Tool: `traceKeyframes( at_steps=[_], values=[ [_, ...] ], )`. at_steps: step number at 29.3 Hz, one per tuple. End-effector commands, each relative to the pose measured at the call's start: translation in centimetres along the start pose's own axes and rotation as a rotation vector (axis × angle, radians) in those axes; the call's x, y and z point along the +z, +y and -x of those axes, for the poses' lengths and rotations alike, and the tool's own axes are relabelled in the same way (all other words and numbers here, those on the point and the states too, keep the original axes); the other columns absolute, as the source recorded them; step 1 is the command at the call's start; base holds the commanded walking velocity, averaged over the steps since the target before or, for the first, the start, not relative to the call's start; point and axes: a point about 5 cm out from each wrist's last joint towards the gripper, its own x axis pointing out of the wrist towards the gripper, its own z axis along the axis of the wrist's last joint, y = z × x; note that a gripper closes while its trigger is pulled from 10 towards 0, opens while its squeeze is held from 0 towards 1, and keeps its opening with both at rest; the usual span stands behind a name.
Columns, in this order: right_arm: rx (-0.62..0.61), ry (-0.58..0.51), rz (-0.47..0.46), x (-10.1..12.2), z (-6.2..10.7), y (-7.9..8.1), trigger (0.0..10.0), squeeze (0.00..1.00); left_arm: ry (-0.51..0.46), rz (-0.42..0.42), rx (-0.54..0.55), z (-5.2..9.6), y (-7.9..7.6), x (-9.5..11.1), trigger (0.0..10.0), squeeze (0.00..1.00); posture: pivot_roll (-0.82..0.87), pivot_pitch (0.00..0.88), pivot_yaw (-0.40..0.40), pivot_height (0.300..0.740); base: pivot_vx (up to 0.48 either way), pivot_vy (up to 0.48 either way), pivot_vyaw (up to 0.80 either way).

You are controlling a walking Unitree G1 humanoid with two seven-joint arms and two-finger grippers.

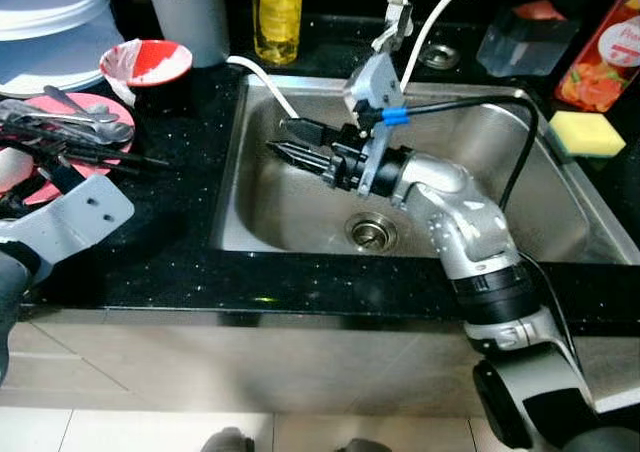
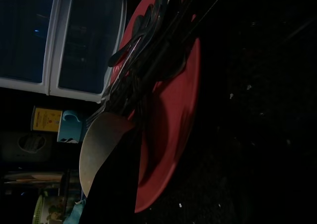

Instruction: Kitchen organization

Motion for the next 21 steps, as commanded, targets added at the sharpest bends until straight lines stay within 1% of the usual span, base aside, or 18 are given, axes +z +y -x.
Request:
traceKeyframes(
  at_steps=[1,4,9,10,11,13,14,16,17,18,19,20,21],
  values=[
    [0.027,-0.006,0.016,0.5,0.0,0.1,10.0,0.00,0.073,-0.035,-0.099,-0.3,-1.4,-1.6,10.0,0.00,0.12,0.079,-0.030,0.740,0.000,0.000,0.00],
    [0.039,0.005,0.040,0.5,-0.4,0.1,10.0,0.00,0.100,-0.053,-0.114,-0.5,-1.6,-2.4,10.0,0.00,0.12,0.080,-0.033,0.740,0.000,0.000,0.00],
    [0.036,-0.002,0.032,0.5,-0.7,0.3,10.0,0.00,0.118,-0.083,-0.111,-1.1,-1.4,-3.2,10.0,0.00,0.13,0.082,-0.037,0.740,0.000,0.000,0.00],
    [0.033,-0.008,0.024,0.6,-0.8,0.3,10.0,0.00,0.121,-0.098,-0.109,-1.4,-1.4,-3.4,9.1,0.00,0.13,0.085,-0.044,0.740,0.000,0.000,0.00],
    [0.029,-0.016,0.012,0.7,-0.8,0.3,10.0,0.00,0.132,-0.121,-0.113,-2.1,-1.7,-3.8,8.6,0.00,0.13,0.087,-0.047,0.740,0.000,0.000,0.00],
    [0.027,-0.019,0.010,0.8,-0.8,0.3,10.0,0.00,0.137,-0.128,-0.116,-2.3,-1.7,-3.9,8.6,0.00,0.13,0.087,-0.047,0.740,0.000,0.000,0.00],
    [0.021,-0.025,0.011,1.0,-0.8,0.2,10.0,0.00,0.147,-0.165,-0.129,-2.9,-1.9,-4.4,7.6,0.00,0.12,0.090,-0.047,0.740,0.000,0.000,0.00],
    [0.021,-0.025,0.011,1.0,-0.8,0.2,10.0,0.00,0.147,-0.165,-0.129,-2.9,-1.9,-4.4,7.6,0.00,0.12,0.090,-0.047,0.740,0.000,0.000,0.00],
    [0.017,-0.028,0.012,1.1,-0.8,0.1,10.0,0.00,0.150,-0.187,-0.134,-3.3,-1.9,-4.6,6.9,0.00,0.12,0.090,-0.047,0.740,0.000,0.000,0.00],
    [0.012,-0.032,0.013,1.2,-0.7,0.0,10.0,0.00,0.152,-0.207,-0.142,-3.7,-1.9,-4.7,5.6,0.00,0.11,0.091,-0.047,0.740,0.000,0.000,0.00],
    [0.007,-0.034,0.014,1.3,-0.7,0.0,10.0,0.00,0.151,-0.230,-0.150,-4.0,-1.9,-4.8,3.3,0.00,0.11,0.091,-0.047,0.740,0.000,0.000,0.00],
    [0.003,-0.036,0.014,1.3,-0.7,-0.1,10.0,0.00,0.150,-0.244,-0.155,-4.1,-1.9,-4.9,3.3,0.00,0.11,0.091,-0.047,0.740,0.000,0.000,0.00],
    [-0.003,-0.038,0.016,1.4,-0.6,-0.1,10.0,0.00,0.141,-0.268,-0.168,-4.2,-1.9,-4.8,0.0,0.00,0.10,0.090,-0.044,0.740,0.000,0.000,0.00]
  ],
)
